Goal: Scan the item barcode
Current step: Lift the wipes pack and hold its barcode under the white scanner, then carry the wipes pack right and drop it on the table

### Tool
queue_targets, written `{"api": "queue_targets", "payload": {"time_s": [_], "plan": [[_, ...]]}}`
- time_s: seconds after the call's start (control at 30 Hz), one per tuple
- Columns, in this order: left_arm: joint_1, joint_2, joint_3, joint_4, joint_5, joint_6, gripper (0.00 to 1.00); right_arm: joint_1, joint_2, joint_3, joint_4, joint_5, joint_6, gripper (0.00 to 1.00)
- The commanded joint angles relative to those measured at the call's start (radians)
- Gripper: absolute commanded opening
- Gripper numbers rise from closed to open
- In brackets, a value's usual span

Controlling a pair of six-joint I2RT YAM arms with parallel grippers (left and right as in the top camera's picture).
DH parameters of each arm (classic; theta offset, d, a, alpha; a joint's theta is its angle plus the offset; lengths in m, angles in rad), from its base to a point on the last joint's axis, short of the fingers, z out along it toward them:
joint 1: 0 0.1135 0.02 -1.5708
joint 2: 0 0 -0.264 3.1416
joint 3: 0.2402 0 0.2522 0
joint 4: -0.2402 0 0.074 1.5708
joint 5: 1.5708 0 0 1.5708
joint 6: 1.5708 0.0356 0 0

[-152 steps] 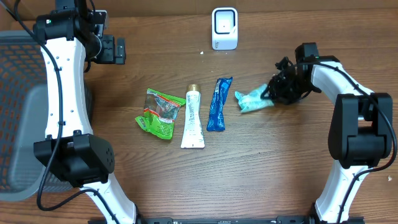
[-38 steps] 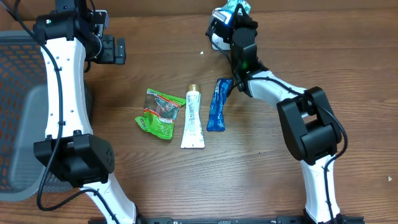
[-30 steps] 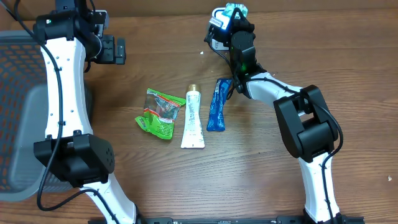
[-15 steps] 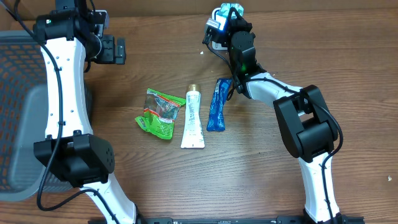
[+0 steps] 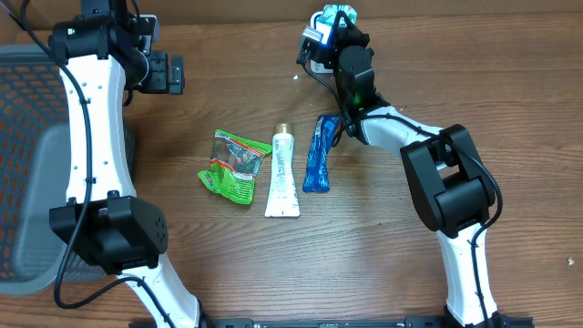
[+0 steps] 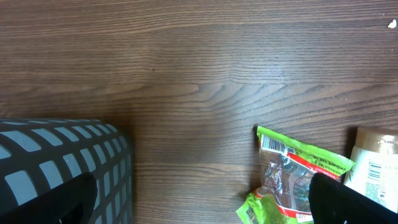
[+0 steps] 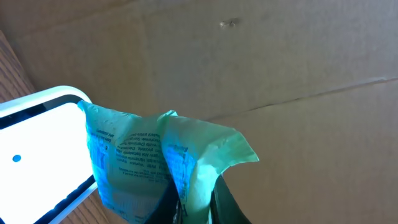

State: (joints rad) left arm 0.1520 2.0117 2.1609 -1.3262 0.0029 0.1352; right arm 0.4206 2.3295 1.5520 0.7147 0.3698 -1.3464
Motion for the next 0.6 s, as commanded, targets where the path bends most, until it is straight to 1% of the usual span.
{"api": "queue_targets", "payload": {"time_s": [0.0,0.07,0.17,0.3,0.33,0.37,0.43,0.5,0.57], "plan": [[-0.001,-0.035,0.017,0.002,-0.004,0.021,1.00,0.019,-0.026,0.021,0.014,0.007,0.014,0.04],[-0.001,-0.035,0.017,0.002,-0.004,0.021,1.00,0.023,-0.047,0.021,0.013,0.030,0.029,0.04],[-0.001,-0.035,0.017,0.002,-0.004,0.021,1.00,0.027,-0.106,0.021,-0.034,0.057,0.127,0.04],[-0.001,-0.035,0.017,0.002,-0.004,0.021,1.00,0.042,-0.205,0.021,-0.243,0.060,0.152,0.04],[-0.001,-0.035,0.017,0.002,-0.004,0.021,1.00,0.049,-0.242,0.021,-0.311,0.067,0.193,0.04],[-0.001,-0.035,0.017,0.002,-0.004,0.021,1.00,0.054,-0.272,0.021,-0.366,0.073,0.236,0.04],[-0.001,-0.035,0.017,0.002,-0.004,0.021,1.00,0.066,-0.347,0.021,-0.515,0.077,0.371,0.04],[-0.001,-0.035,0.017,0.002,-0.004,0.021,1.00,0.077,-0.423,0.021,-0.676,0.038,0.538,0.04],[-0.001,-0.035,0.017,0.002,-0.004,0.021,1.00,0.079,-0.502,0.021,-0.859,-0.068,0.738,0.04]]}}
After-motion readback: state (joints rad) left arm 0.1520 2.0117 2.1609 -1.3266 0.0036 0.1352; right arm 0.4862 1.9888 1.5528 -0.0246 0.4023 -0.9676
